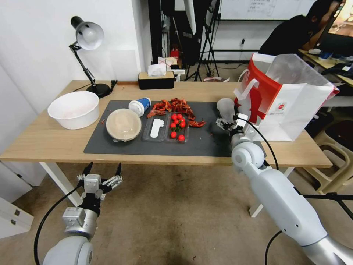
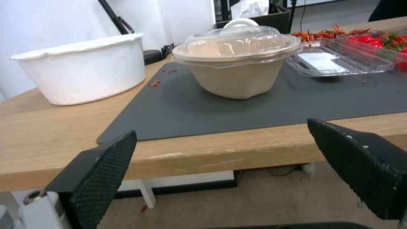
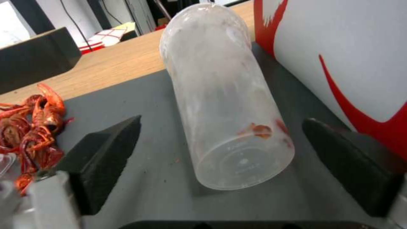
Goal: Pick up the trash from the table and place it into the takeout bag.
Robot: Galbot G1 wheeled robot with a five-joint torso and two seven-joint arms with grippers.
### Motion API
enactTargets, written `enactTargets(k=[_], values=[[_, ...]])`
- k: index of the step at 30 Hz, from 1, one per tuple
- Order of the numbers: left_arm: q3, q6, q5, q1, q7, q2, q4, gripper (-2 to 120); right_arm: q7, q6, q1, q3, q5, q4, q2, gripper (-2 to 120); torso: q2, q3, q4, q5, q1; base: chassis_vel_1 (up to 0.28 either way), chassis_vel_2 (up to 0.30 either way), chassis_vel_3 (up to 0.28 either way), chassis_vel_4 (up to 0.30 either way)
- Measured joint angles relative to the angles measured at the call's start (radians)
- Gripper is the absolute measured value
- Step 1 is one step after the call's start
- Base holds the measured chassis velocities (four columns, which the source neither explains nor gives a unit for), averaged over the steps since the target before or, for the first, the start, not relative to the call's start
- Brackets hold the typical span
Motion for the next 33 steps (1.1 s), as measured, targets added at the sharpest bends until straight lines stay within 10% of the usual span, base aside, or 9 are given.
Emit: enactTargets(k=[19, 33], values=[[-0.001, -0.018, 0.002, -0.001, -0.025, 0.005, 0.017, 100, 0.019, -0.012, 0.059, -0.022, 0.012, -0.106, 0.034, 53, 0.000, 0.000, 0.0000, -0.0001, 0.000, 0.000, 0.000, 0.000, 0.000], [0.000, -0.016, 0.003, -0.001, -0.025, 0.011, 0.011, 100, -0.009, 0.011, 0.020, -0.009, 0.010, -0.016, 0.016, 53, 0.000, 0.000, 0.0001, 0.0001, 0.000, 0.000, 0.000, 0.000, 0.000]])
